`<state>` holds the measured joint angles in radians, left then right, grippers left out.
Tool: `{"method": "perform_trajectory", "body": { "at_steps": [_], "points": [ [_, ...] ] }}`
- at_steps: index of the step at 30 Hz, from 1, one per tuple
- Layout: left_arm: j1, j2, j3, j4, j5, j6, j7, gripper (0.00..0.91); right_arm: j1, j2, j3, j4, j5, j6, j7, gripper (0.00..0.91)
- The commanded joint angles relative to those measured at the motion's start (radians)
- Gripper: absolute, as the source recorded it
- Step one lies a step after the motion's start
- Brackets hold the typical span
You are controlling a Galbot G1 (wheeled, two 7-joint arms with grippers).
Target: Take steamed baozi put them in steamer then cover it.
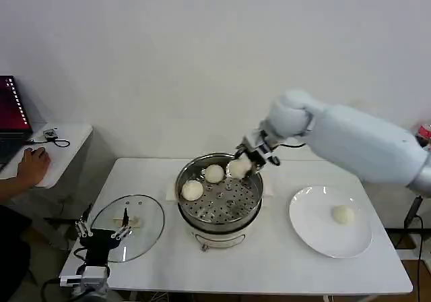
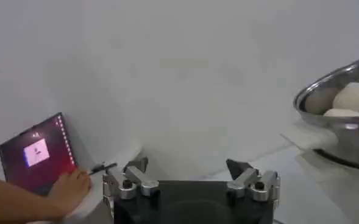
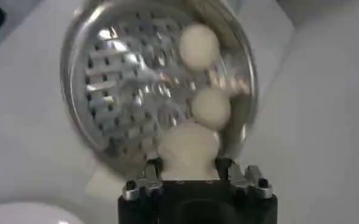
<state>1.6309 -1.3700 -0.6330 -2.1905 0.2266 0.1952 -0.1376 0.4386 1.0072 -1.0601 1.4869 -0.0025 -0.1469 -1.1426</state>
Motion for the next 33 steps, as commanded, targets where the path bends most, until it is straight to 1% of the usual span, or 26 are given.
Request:
{"method": "perform_trajectory", "body": {
  "at_steps": [1, 4, 7, 8, 15, 20, 21, 22, 23, 28, 32, 33],
  "points": [
    [0.004, -0.005, -0.005, -0.01, 0.003, 0.0, -0.001, 0.907, 0.004, 0.13, -0.108, 0.006, -0.054, 0.064, -0.007, 0.605],
    [0.006, -0.009, -0.01, -0.011, 0.003, -0.001, -0.002, 0.907, -0.013, 0.139, -0.116, 0.004, -0.072, 0.079, -0.015, 0.625],
    [0.009, -0.013, -0.012, -0.01, 0.003, -0.003, -0.003, 0.907, -0.026, 0.143, -0.124, 0.017, -0.073, 0.091, -0.014, 0.615],
    [0.01, -0.014, -0.013, -0.01, 0.003, -0.004, -0.003, 0.907, -0.031, 0.145, -0.126, 0.022, -0.073, 0.092, -0.013, 0.625],
    [0.013, -0.017, -0.019, -0.009, 0.003, -0.006, -0.005, 0.907, -0.053, 0.147, -0.131, 0.04, -0.083, 0.094, -0.012, 0.615],
    [0.012, -0.015, -0.02, -0.009, 0.003, -0.006, -0.004, 0.907, -0.053, 0.135, -0.134, 0.047, -0.085, 0.097, -0.016, 0.625],
    [0.011, -0.016, -0.019, -0.008, 0.003, -0.006, -0.004, 0.907, -0.052, 0.133, -0.134, 0.05, -0.084, 0.098, -0.016, 0.715],
    [0.011, -0.016, -0.017, -0.008, 0.003, -0.006, -0.004, 0.907, -0.05, 0.127, -0.134, 0.056, -0.084, 0.098, -0.016, 0.867],
    [0.01, -0.016, -0.016, -0.007, 0.003, -0.006, -0.004, 0.907, -0.048, 0.123, -0.133, 0.059, -0.083, 0.099, -0.016, 0.907],
    [0.005, -0.016, -0.01, -0.007, 0.005, -0.005, -0.003, 0.907, -0.026, 0.095, -0.114, 0.059, -0.072, 0.107, -0.002, 0.907],
    [-0.001, -0.013, -0.005, -0.004, 0.005, -0.004, -0.002, 0.907, -0.002, 0.051, -0.088, 0.057, -0.063, 0.107, 0.008, 0.907],
    [-0.004, -0.012, -0.004, -0.003, 0.004, -0.004, -0.002, 0.907, 0.004, 0.027, -0.078, 0.056, -0.053, 0.104, 0.012, 0.907]
  ]
}}
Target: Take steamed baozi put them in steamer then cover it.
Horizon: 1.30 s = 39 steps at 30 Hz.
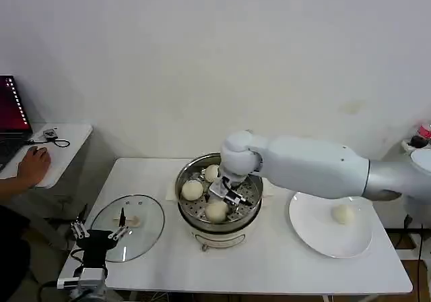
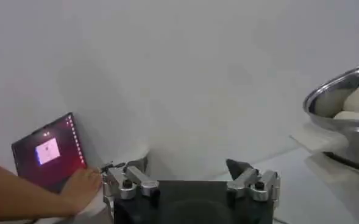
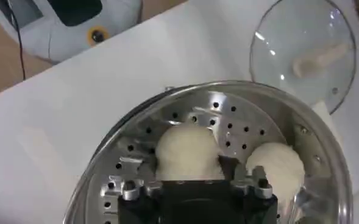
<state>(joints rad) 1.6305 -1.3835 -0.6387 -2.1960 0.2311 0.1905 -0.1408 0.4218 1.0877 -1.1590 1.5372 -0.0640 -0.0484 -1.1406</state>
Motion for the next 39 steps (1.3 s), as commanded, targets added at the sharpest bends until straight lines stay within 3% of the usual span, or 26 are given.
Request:
{"method": "perform_trajectory", "body": {
  "at_steps": [1, 5, 7, 12, 17, 20, 27, 39],
  "points": [
    [-0.005, 0.003, 0.002, 0.005, -0.002, 0.001, 0.003, 0.907, 0.027, -0.073, 0.032, 0.004, 0.016, 0.0, 0.013, 0.907],
    [-0.011, 0.015, 0.005, 0.014, -0.01, 0.0, 0.004, 0.907, 0.04, -0.153, 0.1, -0.041, 0.077, -0.044, 0.045, 0.907],
    [-0.016, 0.025, 0.009, 0.02, -0.013, 0.0, 0.004, 0.907, 0.054, -0.21, 0.14, -0.109, 0.119, -0.112, 0.067, 0.907],
    [-0.019, 0.036, 0.022, 0.009, -0.022, 0.002, 0.009, 0.907, 0.058, -0.344, 0.159, -0.183, 0.137, -0.165, 0.067, 0.907],
    [-0.025, 0.047, 0.034, 0.017, -0.028, 0.0, 0.011, 0.907, -0.001, -0.543, 0.185, -0.119, 0.104, -0.226, 0.067, 0.907],
    [-0.034, 0.052, 0.041, 0.028, -0.032, 0.0, 0.012, 0.907, -0.037, -0.625, 0.183, -0.107, 0.061, -0.222, 0.066, 0.907],
    [-0.043, 0.047, 0.059, 0.046, -0.026, 0.001, 0.013, 0.907, -0.194, -0.685, 0.246, -0.138, -0.035, -0.179, 0.064, 0.907],
    [-0.038, 0.037, 0.052, 0.064, -0.018, 0.001, 0.013, 0.907, -0.466, -0.649, 0.336, -0.226, -0.154, -0.138, 0.059, 0.907]
  ]
}}
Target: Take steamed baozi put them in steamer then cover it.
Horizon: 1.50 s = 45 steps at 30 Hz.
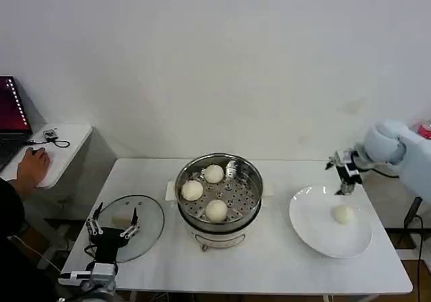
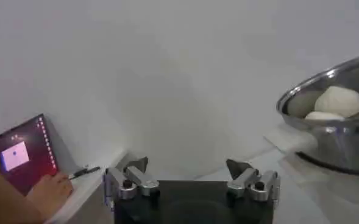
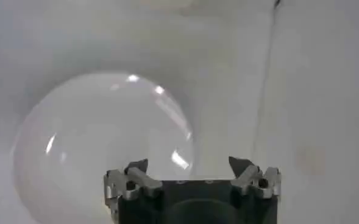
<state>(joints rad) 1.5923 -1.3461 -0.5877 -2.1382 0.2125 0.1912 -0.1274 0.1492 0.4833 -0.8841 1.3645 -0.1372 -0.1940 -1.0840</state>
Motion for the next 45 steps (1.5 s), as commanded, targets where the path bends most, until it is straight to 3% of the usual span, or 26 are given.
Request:
{"method": "perform_trajectory", "body": {
  "at_steps": [1, 14, 34, 45],
  "points": [
    [0.0, -0.001, 0.0, 0.007, 0.001, 0.0, -0.001, 0.907, -0.203, -0.042, 0.071, -0.06, -0.091, 0.011, 0.005, 0.907],
    [0.004, -0.002, -0.008, 0.007, 0.001, 0.001, -0.001, 0.907, -0.318, 0.034, 0.211, -0.202, -0.133, 0.029, 0.027, 0.907],
    [0.0, -0.009, -0.005, 0.017, 0.005, 0.0, 0.0, 0.907, -0.322, 0.146, 0.263, -0.319, -0.15, 0.035, 0.064, 0.907],
    [-0.001, -0.01, -0.002, 0.02, 0.008, 0.0, -0.001, 0.907, -0.313, 0.149, 0.256, -0.32, -0.15, 0.027, 0.048, 0.695]
  ]
}}
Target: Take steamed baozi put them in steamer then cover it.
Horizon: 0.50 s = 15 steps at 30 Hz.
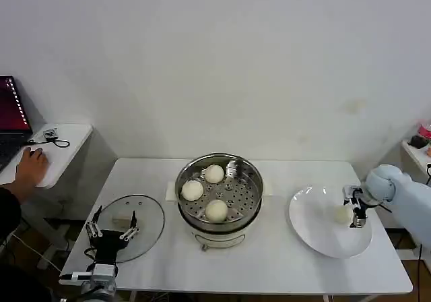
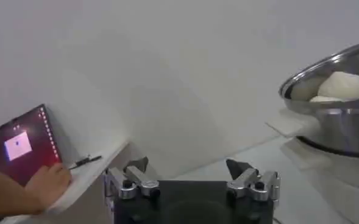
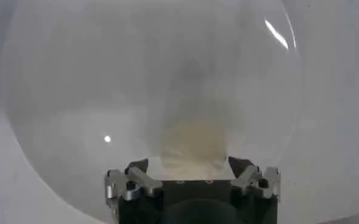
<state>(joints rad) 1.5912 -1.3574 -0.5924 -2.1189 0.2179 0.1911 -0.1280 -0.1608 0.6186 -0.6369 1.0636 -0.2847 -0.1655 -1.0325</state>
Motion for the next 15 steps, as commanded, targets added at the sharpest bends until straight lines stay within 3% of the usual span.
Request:
{"method": "perform_trajectory", "body": {
  "at_steps": [1, 7, 15],
  "points": [
    [0.0, 0.001, 0.004, 0.001, 0.005, 0.0, 0.0, 0.907, -0.003, 0.014, 0.008, -0.019, -0.003, -0.001, -0.004, 0.695],
    [0.0, 0.003, 0.005, -0.009, 0.006, 0.003, 0.001, 0.907, 0.01, -0.005, 0.0, 0.012, 0.021, -0.01, -0.027, 0.695],
    [0.0, 0.007, 0.006, -0.024, 0.005, 0.003, 0.001, 0.907, 0.208, -0.104, -0.095, 0.168, 0.123, -0.043, -0.068, 0.675]
  ]
}}
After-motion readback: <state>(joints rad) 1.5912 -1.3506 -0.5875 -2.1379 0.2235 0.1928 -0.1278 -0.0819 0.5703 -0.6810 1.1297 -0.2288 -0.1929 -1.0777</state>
